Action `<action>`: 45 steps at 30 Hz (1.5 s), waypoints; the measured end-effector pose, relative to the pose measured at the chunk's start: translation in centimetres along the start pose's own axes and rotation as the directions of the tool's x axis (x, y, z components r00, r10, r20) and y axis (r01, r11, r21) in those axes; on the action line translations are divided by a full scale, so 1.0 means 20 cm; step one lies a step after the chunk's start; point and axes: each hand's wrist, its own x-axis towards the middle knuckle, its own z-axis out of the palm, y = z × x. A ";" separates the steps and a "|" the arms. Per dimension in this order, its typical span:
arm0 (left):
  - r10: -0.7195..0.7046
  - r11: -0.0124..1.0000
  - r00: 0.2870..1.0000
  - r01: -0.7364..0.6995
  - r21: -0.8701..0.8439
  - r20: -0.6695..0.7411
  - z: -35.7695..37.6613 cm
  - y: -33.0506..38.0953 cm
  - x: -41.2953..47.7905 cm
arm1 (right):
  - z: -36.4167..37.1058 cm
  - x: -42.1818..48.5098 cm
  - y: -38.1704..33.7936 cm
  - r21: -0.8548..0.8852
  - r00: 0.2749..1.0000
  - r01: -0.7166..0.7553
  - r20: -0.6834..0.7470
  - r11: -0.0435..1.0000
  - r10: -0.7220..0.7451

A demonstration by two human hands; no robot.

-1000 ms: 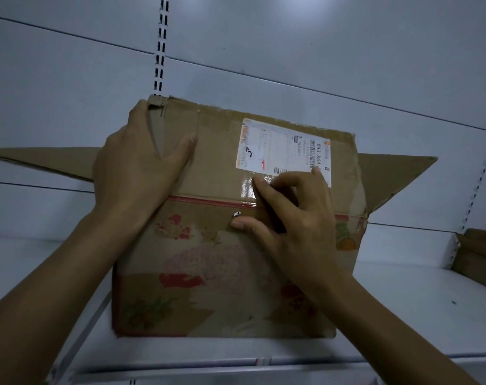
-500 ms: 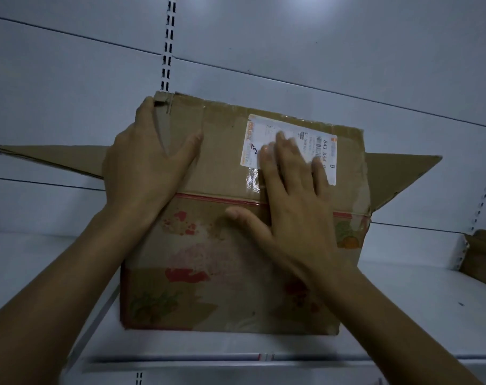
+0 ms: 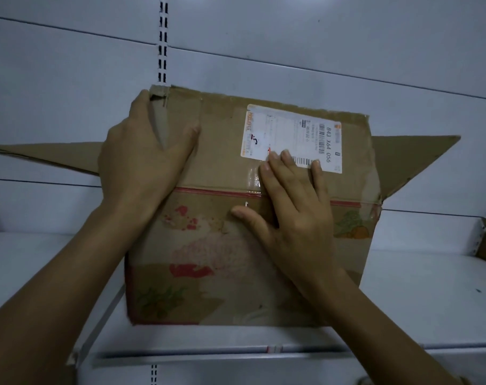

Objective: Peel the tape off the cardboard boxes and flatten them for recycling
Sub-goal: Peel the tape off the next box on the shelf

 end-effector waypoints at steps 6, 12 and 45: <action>0.009 1.000 0.999 -0.010 -0.029 -0.036 0.00 0.00 0.00 | -0.01 -0.01 0.03 0.174 0.991 -0.029 -0.126 0.984 0.052; 0.001 0.999 0.999 -0.002 -0.038 -0.037 0.00 0.00 0.00 | -0.09 -0.08 0.05 0.253 0.996 -0.076 -0.014 0.965 0.083; -0.005 0.999 1.000 0.004 0.042 0.012 0.01 -0.01 0.02 | -0.14 0.13 0.03 0.081 0.977 -0.007 0.215 0.997 -0.010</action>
